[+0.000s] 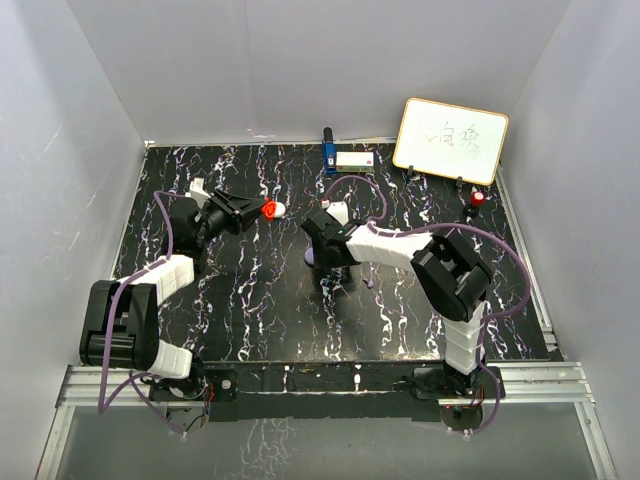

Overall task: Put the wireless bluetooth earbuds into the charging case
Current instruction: Pick up the earbud from the center of the board.

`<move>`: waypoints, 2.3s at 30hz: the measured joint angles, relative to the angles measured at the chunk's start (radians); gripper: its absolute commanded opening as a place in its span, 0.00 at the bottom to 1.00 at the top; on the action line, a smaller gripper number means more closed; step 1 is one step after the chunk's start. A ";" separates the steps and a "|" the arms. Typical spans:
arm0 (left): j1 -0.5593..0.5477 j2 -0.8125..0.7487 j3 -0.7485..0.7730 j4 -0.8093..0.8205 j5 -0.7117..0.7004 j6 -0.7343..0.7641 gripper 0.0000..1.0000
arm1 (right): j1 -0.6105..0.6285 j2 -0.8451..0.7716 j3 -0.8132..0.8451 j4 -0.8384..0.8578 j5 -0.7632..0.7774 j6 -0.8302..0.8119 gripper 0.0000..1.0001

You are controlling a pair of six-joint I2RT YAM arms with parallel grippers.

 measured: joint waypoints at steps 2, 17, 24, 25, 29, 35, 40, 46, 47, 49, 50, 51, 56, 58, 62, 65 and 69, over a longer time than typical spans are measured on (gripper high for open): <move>0.002 0.000 0.000 0.002 0.000 -0.001 0.00 | 0.000 0.010 0.002 0.001 0.001 0.001 0.62; 0.005 0.000 0.000 0.004 0.011 -0.003 0.00 | -0.022 0.010 -0.002 0.010 0.018 -0.005 0.61; 0.005 0.000 0.000 0.003 0.011 -0.003 0.00 | -0.036 -0.016 -0.037 0.012 0.018 -0.019 0.61; 0.005 0.000 0.000 0.003 0.011 -0.003 0.00 | -0.037 -0.018 -0.039 0.013 0.018 -0.023 0.61; 0.005 0.000 0.000 0.003 0.011 -0.003 0.00 | -0.037 -0.018 -0.039 0.018 0.016 -0.039 0.61; 0.005 0.000 0.000 0.002 0.011 -0.002 0.00 | -0.037 -0.018 -0.039 0.034 -0.005 -0.088 0.58; 0.005 0.000 0.000 0.002 0.010 -0.002 0.00 | -0.037 -0.018 -0.039 0.042 -0.030 -0.114 0.53; 0.005 0.000 0.000 0.002 0.011 -0.002 0.00 | -0.037 -0.018 -0.039 0.051 -0.061 -0.113 0.48; 0.005 0.000 0.000 0.002 0.011 -0.002 0.00 | -0.037 -0.018 -0.039 0.053 -0.064 -0.112 0.47; 0.005 0.000 0.000 0.002 0.011 -0.003 0.00 | -0.037 -0.017 -0.039 0.056 -0.069 -0.111 0.45; 0.005 0.000 0.000 0.003 0.010 -0.002 0.00 | -0.037 -0.015 -0.039 0.058 -0.072 -0.110 0.44; 0.005 0.000 0.000 0.003 0.011 -0.003 0.00 | -0.037 -0.015 -0.039 0.060 -0.074 -0.109 0.43; 0.005 0.000 -0.002 0.003 0.011 -0.003 0.00 | -0.038 -0.011 -0.039 0.074 -0.085 -0.107 0.39; 0.005 0.000 -0.002 0.003 0.011 -0.003 0.00 | -0.040 -0.010 -0.039 0.080 -0.089 -0.105 0.38; 0.005 0.000 -0.003 0.003 0.011 -0.003 0.00 | -0.049 -0.010 -0.038 0.081 -0.099 -0.101 0.37; 0.005 0.000 -0.008 0.003 0.011 -0.003 0.00 | -0.055 -0.008 -0.032 0.074 -0.109 -0.101 0.37; 0.005 0.000 -0.016 0.003 0.010 -0.003 0.00 | -0.061 0.010 -0.001 0.045 -0.122 -0.101 0.35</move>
